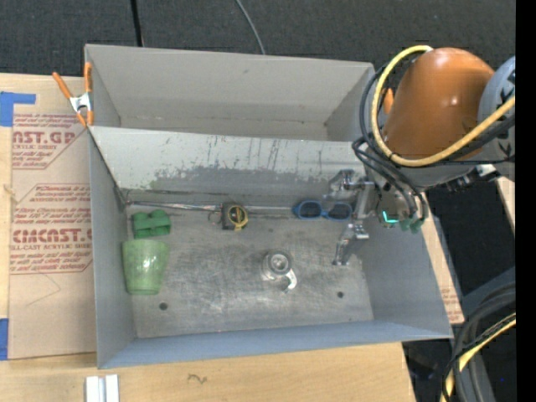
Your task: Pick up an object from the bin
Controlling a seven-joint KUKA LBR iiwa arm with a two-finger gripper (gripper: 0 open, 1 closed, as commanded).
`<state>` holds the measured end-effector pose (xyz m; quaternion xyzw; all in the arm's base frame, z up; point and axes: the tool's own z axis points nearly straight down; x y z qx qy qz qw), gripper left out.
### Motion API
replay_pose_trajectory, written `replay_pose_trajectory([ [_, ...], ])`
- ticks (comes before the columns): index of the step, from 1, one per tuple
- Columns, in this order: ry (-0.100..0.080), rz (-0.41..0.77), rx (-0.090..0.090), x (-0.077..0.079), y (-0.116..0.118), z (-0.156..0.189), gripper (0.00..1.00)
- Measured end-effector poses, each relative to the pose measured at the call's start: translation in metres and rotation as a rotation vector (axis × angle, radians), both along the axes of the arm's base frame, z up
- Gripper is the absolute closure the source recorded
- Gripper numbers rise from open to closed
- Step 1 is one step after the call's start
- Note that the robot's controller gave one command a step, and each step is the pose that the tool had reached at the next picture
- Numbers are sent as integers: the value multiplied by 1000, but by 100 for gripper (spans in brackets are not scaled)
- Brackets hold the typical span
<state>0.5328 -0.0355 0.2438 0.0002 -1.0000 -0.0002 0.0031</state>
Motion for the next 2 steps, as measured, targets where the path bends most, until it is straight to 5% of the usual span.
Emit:
replay_pose_trajectory([
  [1,-24,-56,-1,-33,28,-157,0],
  [2,-6,-26,-1,-54,36,-143,0],
])
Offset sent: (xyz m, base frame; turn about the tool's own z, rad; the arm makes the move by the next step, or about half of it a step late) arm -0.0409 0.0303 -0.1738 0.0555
